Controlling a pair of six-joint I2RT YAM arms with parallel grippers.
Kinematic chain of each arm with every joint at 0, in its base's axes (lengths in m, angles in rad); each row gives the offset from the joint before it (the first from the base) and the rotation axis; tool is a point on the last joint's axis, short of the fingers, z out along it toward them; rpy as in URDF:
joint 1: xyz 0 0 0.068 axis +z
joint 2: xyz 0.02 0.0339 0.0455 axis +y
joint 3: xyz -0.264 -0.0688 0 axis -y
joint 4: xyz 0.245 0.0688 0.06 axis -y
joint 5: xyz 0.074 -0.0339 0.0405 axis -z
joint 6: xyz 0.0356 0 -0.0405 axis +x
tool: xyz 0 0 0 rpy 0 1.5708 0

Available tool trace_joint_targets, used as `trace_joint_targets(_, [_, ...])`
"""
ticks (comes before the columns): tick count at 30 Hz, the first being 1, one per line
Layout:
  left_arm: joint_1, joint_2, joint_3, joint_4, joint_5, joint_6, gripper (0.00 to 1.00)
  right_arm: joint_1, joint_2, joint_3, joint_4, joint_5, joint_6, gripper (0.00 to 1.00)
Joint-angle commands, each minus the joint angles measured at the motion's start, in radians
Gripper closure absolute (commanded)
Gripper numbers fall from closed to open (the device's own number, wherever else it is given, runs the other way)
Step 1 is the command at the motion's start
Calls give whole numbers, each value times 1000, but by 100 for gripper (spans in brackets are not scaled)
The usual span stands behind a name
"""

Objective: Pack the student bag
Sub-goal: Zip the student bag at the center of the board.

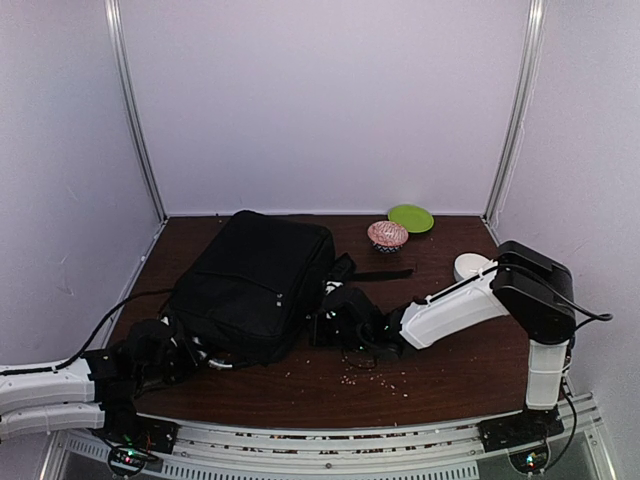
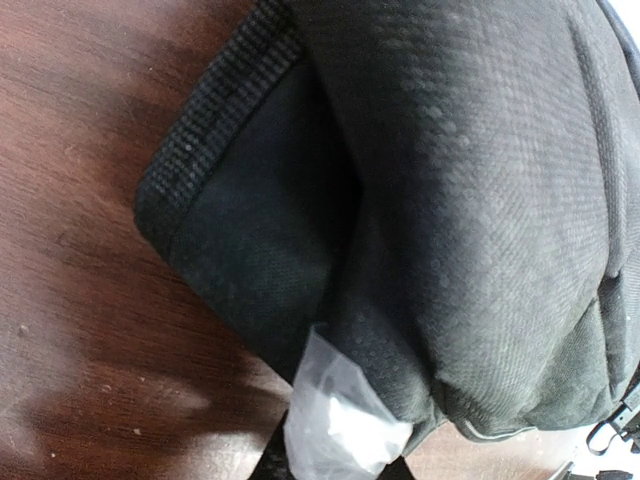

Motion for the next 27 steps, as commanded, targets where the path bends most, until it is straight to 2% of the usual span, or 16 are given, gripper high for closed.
trace_joint_targets(1, [0, 4, -33, -102, -42, 68, 100, -21, 25, 8, -38, 23, -3, 100])
trace_joint_targets(7, [-1, 22, -28, -88, -37, 72, 100, -20, 24, 6, -20, -4, -18, 98])
trace_joint_targets(19, [0, 38, -19, -79, -35, 79, 100, -15, -8, -2, -41, -33, -38, 69])
trace_joint_targets(23, [0, 33, -9, -76, -32, 97, 89, -4, -71, -31, -71, -53, -59, 56])
trace_joint_targets(24, [0, 31, -8, -71, -32, 101, 84, -4, -84, -33, -77, -70, -67, 52])
trace_joint_targets(25, [-1, 31, -8, -66, -29, 105, 75, -3, -94, -34, -88, -90, -74, 45])
trace_joint_targets(27, [0, 27, -5, -53, -13, 118, 56, 7, -118, -34, -118, -113, -87, 38])
